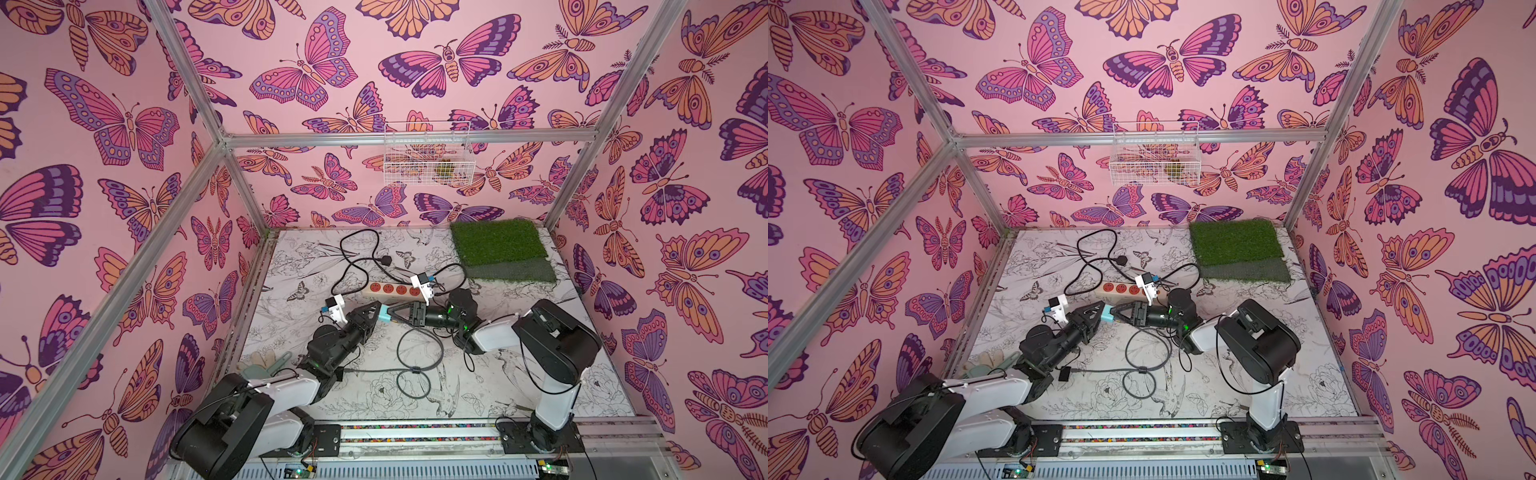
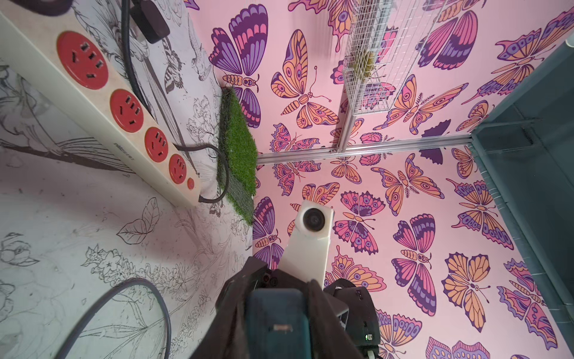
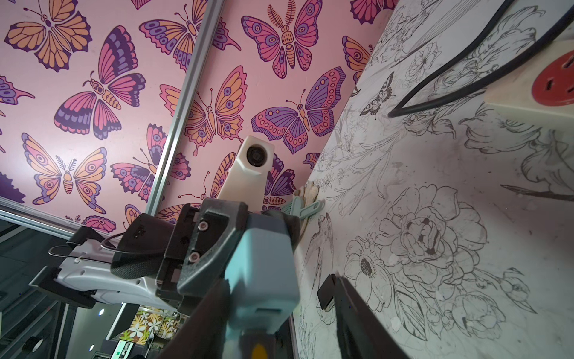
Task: Charge mp3
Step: Pick up the plug from the center of the board.
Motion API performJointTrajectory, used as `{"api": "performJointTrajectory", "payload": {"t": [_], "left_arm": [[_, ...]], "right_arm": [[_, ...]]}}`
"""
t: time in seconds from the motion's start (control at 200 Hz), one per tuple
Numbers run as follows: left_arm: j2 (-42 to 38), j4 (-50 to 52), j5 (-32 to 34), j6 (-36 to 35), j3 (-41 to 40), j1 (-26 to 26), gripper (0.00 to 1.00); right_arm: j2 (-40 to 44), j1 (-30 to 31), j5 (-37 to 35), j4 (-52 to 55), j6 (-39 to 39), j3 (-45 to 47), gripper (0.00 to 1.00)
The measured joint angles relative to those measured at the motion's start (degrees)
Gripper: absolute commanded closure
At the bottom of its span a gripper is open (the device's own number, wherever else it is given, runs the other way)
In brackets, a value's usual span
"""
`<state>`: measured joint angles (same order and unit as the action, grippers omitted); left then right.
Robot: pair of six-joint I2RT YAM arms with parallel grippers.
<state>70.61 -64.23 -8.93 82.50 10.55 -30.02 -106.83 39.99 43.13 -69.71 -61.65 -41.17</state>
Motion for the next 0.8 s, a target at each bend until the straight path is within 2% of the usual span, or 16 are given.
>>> {"api": "performJointTrajectory", "payload": {"t": [0.366,0.686,0.796], "left_arm": [[0.90,-0.57,0.39,0.02,-0.13,0.00,1.00],[1.16,-2.34,0.44,-0.59,-0.35,0.00,1.00],[1.22,-2.60,0.44,-0.61,-0.35,0.00,0.92]], "right_arm": [[-3.69,1.64,0.20,-8.79,-5.09,-0.07,0.60],[-3.76,1.64,-0.22,-10.23,-8.66,-0.07,0.72],[-3.76,1.62,-0.31,-10.27,-9.27,-0.07,0.78]]}}
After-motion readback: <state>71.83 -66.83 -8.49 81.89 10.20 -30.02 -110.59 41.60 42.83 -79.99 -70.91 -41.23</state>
